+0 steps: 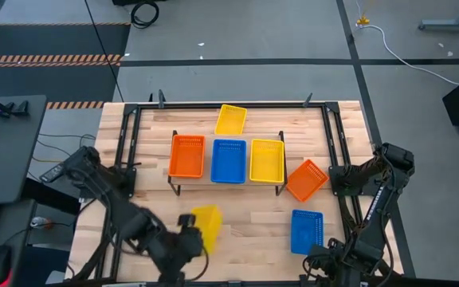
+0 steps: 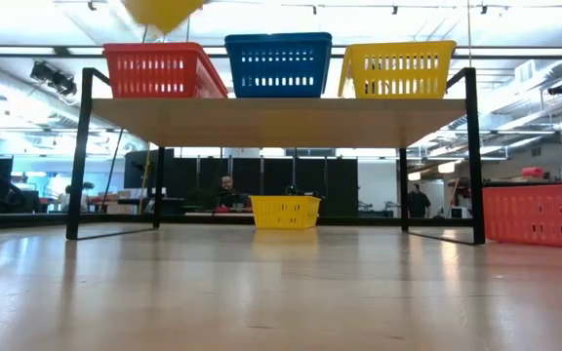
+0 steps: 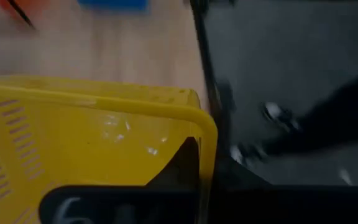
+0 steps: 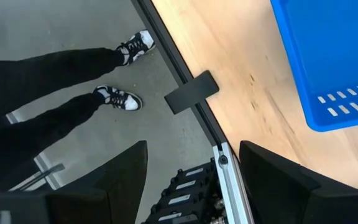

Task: Stack baskets on shelf by color
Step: Stack the bottom yellow bin on top of the yellow bin on the shelf

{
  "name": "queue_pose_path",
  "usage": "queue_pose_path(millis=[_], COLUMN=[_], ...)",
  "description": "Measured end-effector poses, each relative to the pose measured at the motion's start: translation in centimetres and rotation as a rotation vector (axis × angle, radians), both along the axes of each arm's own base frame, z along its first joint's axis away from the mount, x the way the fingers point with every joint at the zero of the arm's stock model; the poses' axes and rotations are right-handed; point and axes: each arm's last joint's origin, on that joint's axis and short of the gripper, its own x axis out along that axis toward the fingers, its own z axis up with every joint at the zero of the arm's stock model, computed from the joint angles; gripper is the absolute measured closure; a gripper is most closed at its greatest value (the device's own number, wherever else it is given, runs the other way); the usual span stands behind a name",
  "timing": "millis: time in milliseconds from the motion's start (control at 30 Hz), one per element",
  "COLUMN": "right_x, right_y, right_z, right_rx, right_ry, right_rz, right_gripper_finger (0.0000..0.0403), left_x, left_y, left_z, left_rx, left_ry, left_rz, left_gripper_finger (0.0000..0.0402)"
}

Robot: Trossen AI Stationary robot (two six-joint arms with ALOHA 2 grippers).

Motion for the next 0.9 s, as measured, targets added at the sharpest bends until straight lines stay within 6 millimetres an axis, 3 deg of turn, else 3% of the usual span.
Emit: queue_pose_path(millis=[267, 433, 633, 900], right_x=[0.4, 1.3, 2.7, 1.8], right_y=[-0.2, -0.9, -3.6, -8.4], right_z=[0.0, 0.0, 1.5, 7.7], right_rx=[-0.007, -0.022, -0.090, -0.062], right_ry=[-0.014, -0.018, -0.075, -0.331], right_rz=[-0.021, -0.047, -0.149, -0.259], right_gripper_finger=[0.0143, 0.0143, 0.0145, 0.0159], left_x=[4.2, 6.5, 9.6, 13.6], left_y=[5.6, 9.0, 12.0, 14.4], left_z=[6.9, 9.1, 8.2, 5.5], left_rx=[0.116, 0.147, 0.196, 0.208], left_ry=[-0.315, -0.495, -0.531, -0.523], left_rz=[0.015, 0.071, 0.132, 0.163], left_gripper_finger=[0.0395, 0.0394, 0.0392, 0.0392])
